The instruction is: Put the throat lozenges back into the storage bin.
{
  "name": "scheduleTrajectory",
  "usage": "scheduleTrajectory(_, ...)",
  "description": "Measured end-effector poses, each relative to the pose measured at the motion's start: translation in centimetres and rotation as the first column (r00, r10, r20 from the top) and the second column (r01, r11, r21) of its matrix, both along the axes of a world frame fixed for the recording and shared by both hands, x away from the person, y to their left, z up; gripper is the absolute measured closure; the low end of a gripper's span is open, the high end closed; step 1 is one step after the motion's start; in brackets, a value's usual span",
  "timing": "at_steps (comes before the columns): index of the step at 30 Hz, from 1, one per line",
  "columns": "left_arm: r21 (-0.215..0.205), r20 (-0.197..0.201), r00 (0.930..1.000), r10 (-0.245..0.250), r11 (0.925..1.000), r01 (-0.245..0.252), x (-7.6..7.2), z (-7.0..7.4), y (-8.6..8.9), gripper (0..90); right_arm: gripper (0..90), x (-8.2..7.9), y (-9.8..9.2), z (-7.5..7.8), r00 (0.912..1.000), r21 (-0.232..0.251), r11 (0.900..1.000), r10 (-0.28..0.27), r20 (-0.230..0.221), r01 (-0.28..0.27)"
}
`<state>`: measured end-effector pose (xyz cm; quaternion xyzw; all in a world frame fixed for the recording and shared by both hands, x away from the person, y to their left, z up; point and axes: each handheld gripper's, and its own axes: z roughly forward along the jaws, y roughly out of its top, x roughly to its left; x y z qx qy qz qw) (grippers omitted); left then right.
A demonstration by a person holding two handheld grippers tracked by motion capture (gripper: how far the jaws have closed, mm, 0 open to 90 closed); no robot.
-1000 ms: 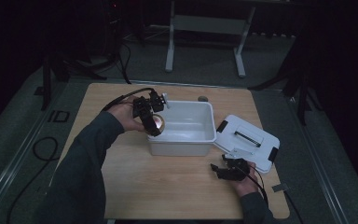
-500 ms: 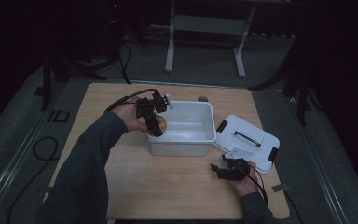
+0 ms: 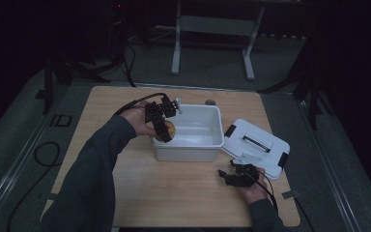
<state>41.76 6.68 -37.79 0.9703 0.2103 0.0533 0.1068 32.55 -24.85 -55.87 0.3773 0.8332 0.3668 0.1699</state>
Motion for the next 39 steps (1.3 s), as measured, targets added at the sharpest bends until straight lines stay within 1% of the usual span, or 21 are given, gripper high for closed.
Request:
scheduleTrajectory(16,0.005,-0.013,0.9999,0.0,1.0,0.0,0.3,-0.5,-0.5,20.5,32.3,0.0,0.0,0.0,1.0,-0.001,1.0,0.001,0.0,-0.001)
scheduleTrajectory(19,0.007,-0.005,0.9999,0.009,0.9999,-0.009,0.3,-0.5,-0.5,20.4,32.3,0.0,0.0,0.0,1.0,0.0,1.0,0.0,0.0,0.0)
scheduleTrajectory(20,0.003,0.004,0.9998,0.021,0.9998,-0.021,0.4,-0.5,-0.5,19.3,32.3,0.0,0.0,0.0,1.0,0.0,1.0,0.001,0.0,-0.001)
scheduleTrajectory(21,-0.004,0.004,0.9996,0.026,0.9996,-0.026,0.4,-0.5,-0.5,16.1,32.3,0.0,0.0,0.0,1.0,0.0,1.0,0.0,0.0,0.0)
scheduleTrajectory(22,-0.009,0.011,0.9995,0.031,0.9995,-0.031,0.4,-0.3,-0.5,15.8,32.3,0.0,0.0,0.0,1.0,0.0,1.0,0.001,0.0,-0.001)
scheduleTrajectory(23,-0.012,0.01,0.9994,0.034,0.9993,-0.034,0.4,-0.2,-0.5,14.8,32.3,0.0,0.0,0.0,1.0,0.0,1.0,0.001,0.0,-0.001)
scheduleTrajectory(24,-0.021,0.007,0.9996,0.028,0.9994,-0.028,0.4,-0.2,-0.5,15.0,32.2,0.0,0.0,0.0,1.0,-0.001,1.0,0.001,0.0,-0.001)
scheduleTrajectory(25,-0.023,0.023,0.9994,0.027,0.9994,-0.026,0.3,-0.1,-0.5,15.2,32.1,0.0,0.0,0.0,1.0,0.0,1.0,0.001,0.0,-0.001)
scheduleTrajectory(26,-0.024,0.027,0.9992,0.03,0.9993,-0.03,0.3,0.0,-0.4,15.4,31.9,0.0,0.0,0.0,1.0,0.0,1.0,0.001,0.0,-0.001)
scheduleTrajectory(27,-0.033,0.021,0.9994,0.029,0.9991,-0.029,0.3,0.0,-0.3,16.8,31.8,0.0,0.0,0.0,1.0,0.0,1.0,0.002,-0.001,-0.002)
scheduleTrajectory(28,-0.027,0.03,0.9993,0.023,0.9994,-0.022,0.3,0.1,-0.2,19.6,31.8,0.0,0.0,0.0,1.0,0.0,1.0,0.002,-0.001,-0.002)
scheduleTrajectory(29,-0.022,0.045,0.9985,0.031,0.9993,-0.03,0.3,0.1,-0.1,21.3,31.8,0.0,0.0,0.0,1.0,-0.001,1.0,0.002,-0.001,-0.002)
scheduleTrajectory(30,-0.019,0.048,0.9984,0.031,0.9994,-0.03,0.3,0.1,0.0,24.4,31.8,0.0,0.0,0.0,1.0,0.0,1.0,0.002,-0.001,-0.002)
scheduleTrajectory(32,-0.019,0.067,0.997,0.04,0.9991,-0.039,0.3,0.1,0.3,29.5,31.6,0.0,0.0,0.0,1.0,0.0,1.0,0.002,0.0,-0.002)
scheduleTrajectory(34,-0.029,0.068,0.9968,0.042,0.9988,-0.04,0.3,0.1,0.5,32.5,31.5,0.0,0.0,0.0,1.0,0.0,1.0,0.003,0.0,-0.003)
scheduleTrajectory(35,-0.033,0.078,0.9959,0.046,0.9985,-0.044,0.2,0.2,0.7,34.3,31.5,0.0,0.0,0.0,1.0,0.0,1.0,0.003,0.0,-0.003)
scheduleTrajectory(37,-0.057,0.075,0.9958,0.052,0.9972,-0.048,0.1,0.2,1.0,35.6,31.4,0.0,0.0,0.0,1.0,0.0,1.0,0.003,0.0,-0.003)
scheduleTrajectory(38,-0.061,0.083,0.9953,0.051,0.9971,-0.046,0.0,0.2,1.2,36.9,31.5,0.0,0.0,0.0,1.0,0.0,1.0,0.003,0.0,-0.003)
scheduleTrajectory(39,-0.068,0.088,0.9943,0.06,0.9962,-0.054,-0.1,0.2,1.4,38.5,31.5,0.0,0.0,0.0,1.0,0.0,1.0,0.003,0.0,-0.003)
